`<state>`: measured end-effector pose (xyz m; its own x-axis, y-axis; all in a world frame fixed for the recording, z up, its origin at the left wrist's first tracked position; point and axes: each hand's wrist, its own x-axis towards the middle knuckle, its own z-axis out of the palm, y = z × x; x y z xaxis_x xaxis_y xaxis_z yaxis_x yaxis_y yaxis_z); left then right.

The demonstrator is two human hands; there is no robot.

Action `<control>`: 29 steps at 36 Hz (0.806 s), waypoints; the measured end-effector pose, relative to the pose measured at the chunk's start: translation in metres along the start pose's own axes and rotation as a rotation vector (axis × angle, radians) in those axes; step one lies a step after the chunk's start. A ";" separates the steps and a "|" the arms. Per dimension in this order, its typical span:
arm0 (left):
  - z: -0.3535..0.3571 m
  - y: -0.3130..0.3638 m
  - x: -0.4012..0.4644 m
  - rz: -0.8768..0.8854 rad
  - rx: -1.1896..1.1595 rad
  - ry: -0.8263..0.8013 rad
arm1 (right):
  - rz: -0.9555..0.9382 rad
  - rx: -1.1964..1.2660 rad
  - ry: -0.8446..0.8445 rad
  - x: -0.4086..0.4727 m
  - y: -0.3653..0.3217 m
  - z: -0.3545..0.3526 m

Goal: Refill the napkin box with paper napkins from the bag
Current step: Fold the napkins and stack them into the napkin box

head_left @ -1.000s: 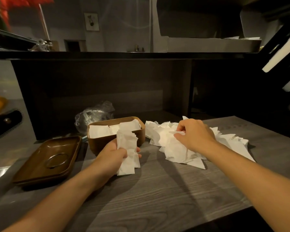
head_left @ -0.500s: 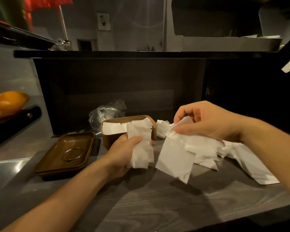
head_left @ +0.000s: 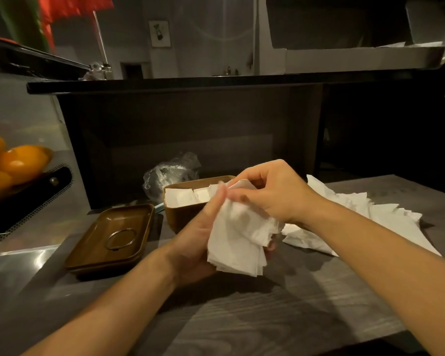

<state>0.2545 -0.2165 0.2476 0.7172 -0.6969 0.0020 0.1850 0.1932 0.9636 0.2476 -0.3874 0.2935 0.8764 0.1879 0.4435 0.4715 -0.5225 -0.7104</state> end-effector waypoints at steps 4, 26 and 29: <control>0.001 0.001 -0.002 -0.021 0.116 0.012 | 0.011 -0.052 -0.009 -0.001 0.004 0.000; -0.004 0.005 -0.001 -0.005 -0.069 0.060 | 0.087 -0.123 -0.074 -0.013 -0.001 0.002; -0.006 0.005 -0.004 -0.018 0.023 -0.031 | 0.057 -0.218 -0.010 -0.011 0.005 0.004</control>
<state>0.2568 -0.2088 0.2506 0.6925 -0.7214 -0.0070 0.1820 0.1653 0.9693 0.2403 -0.3885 0.2830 0.9023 0.1604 0.4003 0.3900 -0.6995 -0.5988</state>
